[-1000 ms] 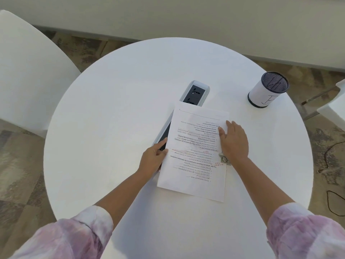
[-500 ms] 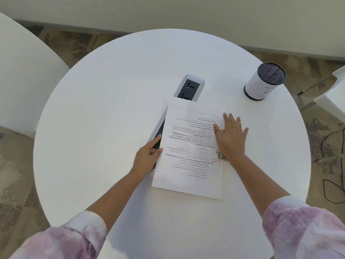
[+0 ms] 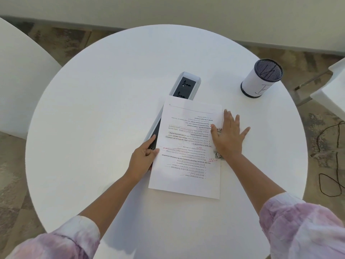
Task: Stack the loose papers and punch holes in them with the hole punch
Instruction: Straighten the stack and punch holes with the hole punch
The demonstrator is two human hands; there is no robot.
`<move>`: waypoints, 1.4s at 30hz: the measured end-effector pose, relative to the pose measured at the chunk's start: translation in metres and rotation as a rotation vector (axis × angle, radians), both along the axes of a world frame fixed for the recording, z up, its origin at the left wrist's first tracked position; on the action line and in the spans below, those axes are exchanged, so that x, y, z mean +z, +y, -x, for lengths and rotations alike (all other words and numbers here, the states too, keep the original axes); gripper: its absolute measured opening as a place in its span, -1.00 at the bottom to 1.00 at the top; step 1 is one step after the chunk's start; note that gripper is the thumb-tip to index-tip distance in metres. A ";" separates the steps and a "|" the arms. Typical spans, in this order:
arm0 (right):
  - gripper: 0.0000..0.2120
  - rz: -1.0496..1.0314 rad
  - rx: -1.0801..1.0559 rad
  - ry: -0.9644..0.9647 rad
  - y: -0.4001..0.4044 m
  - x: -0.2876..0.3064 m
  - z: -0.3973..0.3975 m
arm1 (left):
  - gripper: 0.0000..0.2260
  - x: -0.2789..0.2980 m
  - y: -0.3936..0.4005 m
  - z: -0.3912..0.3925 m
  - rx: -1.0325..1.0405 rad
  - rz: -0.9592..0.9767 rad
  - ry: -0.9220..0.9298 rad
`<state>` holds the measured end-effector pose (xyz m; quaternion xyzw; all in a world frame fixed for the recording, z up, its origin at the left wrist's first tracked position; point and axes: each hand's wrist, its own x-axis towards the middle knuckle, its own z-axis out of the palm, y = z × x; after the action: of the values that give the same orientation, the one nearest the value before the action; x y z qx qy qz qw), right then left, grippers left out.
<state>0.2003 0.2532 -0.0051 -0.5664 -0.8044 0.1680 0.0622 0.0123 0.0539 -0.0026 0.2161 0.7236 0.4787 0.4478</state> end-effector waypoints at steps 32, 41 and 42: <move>-0.23 0.199 -0.107 0.142 0.003 0.022 0.004 | -0.68 0.012 0.000 -0.003 0.051 -0.017 -0.093; -0.57 0.404 -0.366 0.580 -0.016 0.037 -0.026 | -0.73 0.016 0.001 0.001 0.061 0.018 -0.164; -0.57 0.432 -0.374 0.586 -0.018 0.037 -0.029 | -0.74 0.017 0.002 0.001 0.060 0.024 -0.157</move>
<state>0.2291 0.2352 0.0319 -0.6309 -0.5822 0.4731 0.1980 0.0112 0.0560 0.0146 0.1508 0.6982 0.4988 0.4909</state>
